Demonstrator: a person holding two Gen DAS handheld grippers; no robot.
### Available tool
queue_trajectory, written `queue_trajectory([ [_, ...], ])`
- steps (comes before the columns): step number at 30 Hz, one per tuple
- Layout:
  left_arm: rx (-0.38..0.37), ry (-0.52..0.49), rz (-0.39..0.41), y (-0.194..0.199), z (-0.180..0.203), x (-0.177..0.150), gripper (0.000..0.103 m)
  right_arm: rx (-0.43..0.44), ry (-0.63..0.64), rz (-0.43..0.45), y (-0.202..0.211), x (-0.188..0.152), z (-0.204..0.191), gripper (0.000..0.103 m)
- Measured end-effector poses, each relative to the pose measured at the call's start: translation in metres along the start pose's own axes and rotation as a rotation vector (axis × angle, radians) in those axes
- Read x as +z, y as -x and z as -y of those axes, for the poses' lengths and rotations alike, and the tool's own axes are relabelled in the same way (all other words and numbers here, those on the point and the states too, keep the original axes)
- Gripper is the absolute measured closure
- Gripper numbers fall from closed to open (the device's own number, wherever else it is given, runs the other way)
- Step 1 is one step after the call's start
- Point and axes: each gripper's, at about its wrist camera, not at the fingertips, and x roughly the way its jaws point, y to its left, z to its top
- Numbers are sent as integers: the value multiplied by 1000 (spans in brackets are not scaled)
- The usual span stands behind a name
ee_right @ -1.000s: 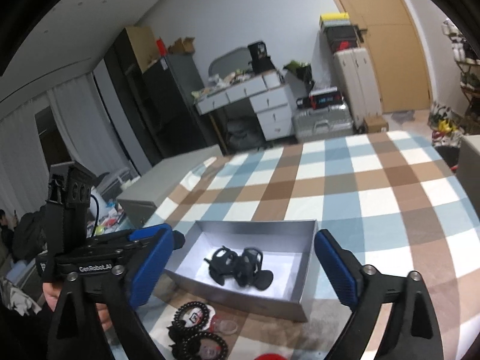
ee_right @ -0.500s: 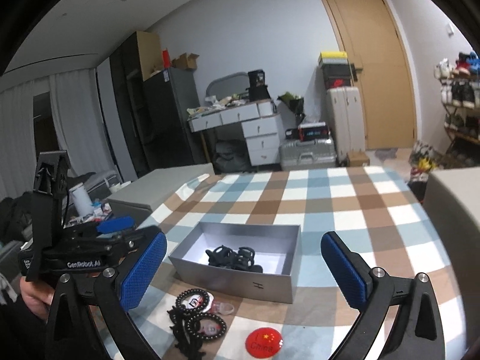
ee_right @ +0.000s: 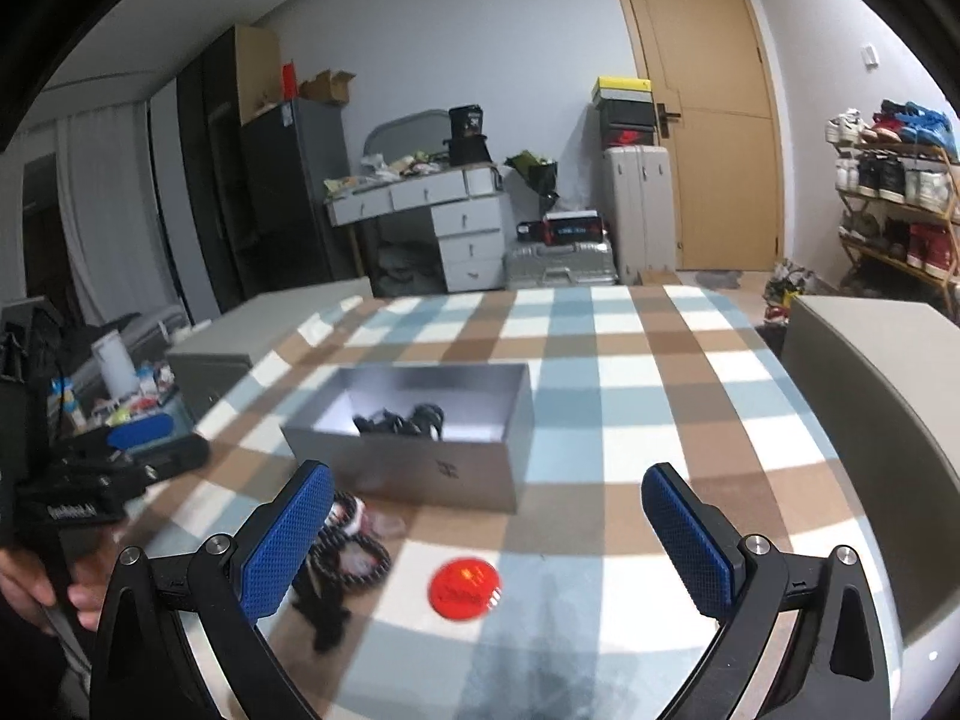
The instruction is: Organize jewelry
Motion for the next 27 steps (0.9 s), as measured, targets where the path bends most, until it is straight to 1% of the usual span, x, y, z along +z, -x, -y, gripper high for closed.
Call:
queue_trajectory([
  [3, 6, 30, -26, -2, -6, -7, 1, -23, 19, -51, -8, -9, 0, 0],
  [7, 7, 47, -66, -6, -9, -17, 1, -6, 36, -149, -28, -22, -4, 1],
  [11, 23, 28, -93, -9, -12, -22, 1, 9, 55, -153, -34, -29, -9, 1],
  [14, 20, 41, -99, -8, -17, -25, 1, 3, 84, -167, -39, -30, -13, 2],
  [17, 15, 52, -109, -9, -21, -28, 2, 2, 103, -206, -51, -34, -16, 6],
  [18, 15, 52, -112, -10, -22, -29, 2, 1, 110, -224, -55, -35, -17, 9],
  [19, 20, 50, -117, -10, -22, -30, 2, 2, 115, -235, -57, -37, -18, 15],
  [21, 28, 43, -124, -11, -22, -31, 1, 24, 126, -253, -60, -38, -19, 20],
  [24, 36, 29, -123, -9, -23, -32, 1, 21, 149, -283, -63, -41, -21, 20],
  [27, 35, 36, -128, -9, -25, -34, 1, 17, 148, -314, -67, -43, -20, 26],
])
